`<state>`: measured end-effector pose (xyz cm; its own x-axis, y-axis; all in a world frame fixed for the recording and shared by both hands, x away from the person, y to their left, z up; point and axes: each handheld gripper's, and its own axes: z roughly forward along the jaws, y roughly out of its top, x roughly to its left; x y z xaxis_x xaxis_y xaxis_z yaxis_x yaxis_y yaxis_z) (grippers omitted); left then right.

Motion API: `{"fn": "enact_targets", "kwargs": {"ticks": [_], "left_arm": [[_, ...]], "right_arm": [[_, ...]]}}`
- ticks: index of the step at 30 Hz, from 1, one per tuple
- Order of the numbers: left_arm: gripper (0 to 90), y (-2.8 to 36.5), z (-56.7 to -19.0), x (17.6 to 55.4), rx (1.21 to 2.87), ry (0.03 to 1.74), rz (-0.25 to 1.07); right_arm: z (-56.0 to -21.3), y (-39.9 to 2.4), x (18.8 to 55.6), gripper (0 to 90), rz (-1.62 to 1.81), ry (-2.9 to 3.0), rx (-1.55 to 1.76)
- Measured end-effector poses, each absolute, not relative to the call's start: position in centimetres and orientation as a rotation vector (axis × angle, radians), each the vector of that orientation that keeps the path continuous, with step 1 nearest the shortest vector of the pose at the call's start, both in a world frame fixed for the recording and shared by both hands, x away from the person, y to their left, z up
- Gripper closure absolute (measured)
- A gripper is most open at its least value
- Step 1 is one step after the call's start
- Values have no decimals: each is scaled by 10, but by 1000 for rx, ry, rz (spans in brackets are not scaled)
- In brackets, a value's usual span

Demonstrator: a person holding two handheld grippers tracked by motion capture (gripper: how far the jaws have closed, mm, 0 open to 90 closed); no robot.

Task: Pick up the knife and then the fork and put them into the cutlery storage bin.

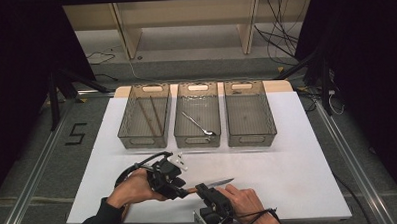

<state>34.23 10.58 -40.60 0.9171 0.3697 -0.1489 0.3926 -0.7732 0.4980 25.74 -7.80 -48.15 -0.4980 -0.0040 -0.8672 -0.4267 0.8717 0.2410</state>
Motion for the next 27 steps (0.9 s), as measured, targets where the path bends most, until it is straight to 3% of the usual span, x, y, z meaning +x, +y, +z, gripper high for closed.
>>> {"fn": "enact_targets", "kwargs": {"ticks": [4,10,19,27], "left_arm": [[443,117,-398,345,2467,626,-13],[309,136,-388,348,2354,712,78],[233,166,-375,349,2179,825,194],[186,177,-384,347,2145,889,272]], "right_arm": [[-479,-83,260,815,540,2051,-275],[-474,-93,268,815,536,2073,-207],[-458,-113,285,815,538,2082,-88],[-425,-143,317,814,674,2178,238]]}}
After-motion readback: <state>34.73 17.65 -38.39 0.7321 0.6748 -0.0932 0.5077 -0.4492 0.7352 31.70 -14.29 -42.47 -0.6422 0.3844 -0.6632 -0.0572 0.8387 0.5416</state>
